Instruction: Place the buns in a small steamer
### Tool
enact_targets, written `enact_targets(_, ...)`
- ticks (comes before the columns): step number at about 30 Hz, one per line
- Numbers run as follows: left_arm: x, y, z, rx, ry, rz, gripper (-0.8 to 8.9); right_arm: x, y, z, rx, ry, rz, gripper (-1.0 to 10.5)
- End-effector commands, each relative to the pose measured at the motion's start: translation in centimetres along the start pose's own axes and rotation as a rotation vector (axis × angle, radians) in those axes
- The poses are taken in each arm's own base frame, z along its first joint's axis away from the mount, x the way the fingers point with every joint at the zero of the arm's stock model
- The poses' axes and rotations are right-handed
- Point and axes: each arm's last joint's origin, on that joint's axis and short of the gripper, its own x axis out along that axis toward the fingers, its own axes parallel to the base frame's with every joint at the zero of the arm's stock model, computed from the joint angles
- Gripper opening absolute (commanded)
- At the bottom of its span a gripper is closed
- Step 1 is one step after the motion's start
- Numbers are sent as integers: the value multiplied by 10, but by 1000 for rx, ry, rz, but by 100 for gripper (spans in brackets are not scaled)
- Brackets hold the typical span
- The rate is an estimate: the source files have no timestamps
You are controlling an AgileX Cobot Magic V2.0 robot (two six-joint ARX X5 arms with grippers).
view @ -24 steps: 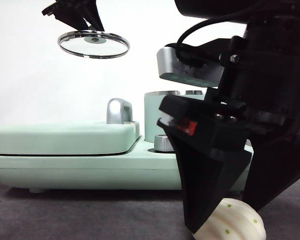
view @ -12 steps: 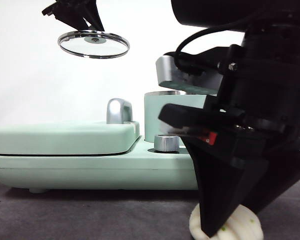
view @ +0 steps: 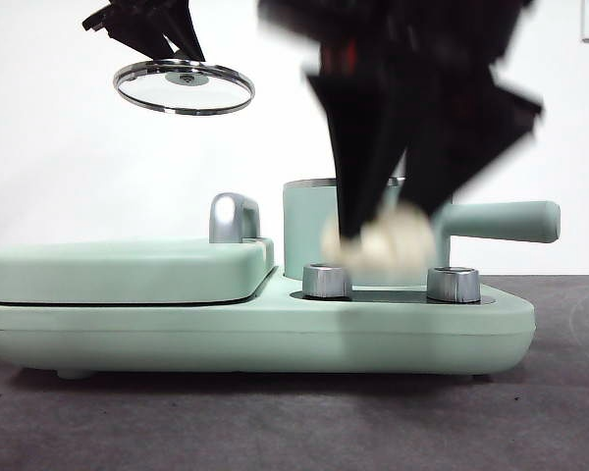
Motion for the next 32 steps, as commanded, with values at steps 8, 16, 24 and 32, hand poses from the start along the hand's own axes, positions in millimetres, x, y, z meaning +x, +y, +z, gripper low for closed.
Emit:
enact_targets(8,-12,-4,12,22,-67,0,15,-65,-36,87,-30,-163,-62,145)
enact_targets(16,-12,-4,12,22,-67,0,15,-38,-78,134,20,-120,-136,145)
enact_targets(24,-12,-4,12,22,-67,0,15,6,-100,146,20,-30,-162,145)
enact_targets(32,-12,-4,12,22,-67,0,15,30,-103,149,22,16,-167,147)
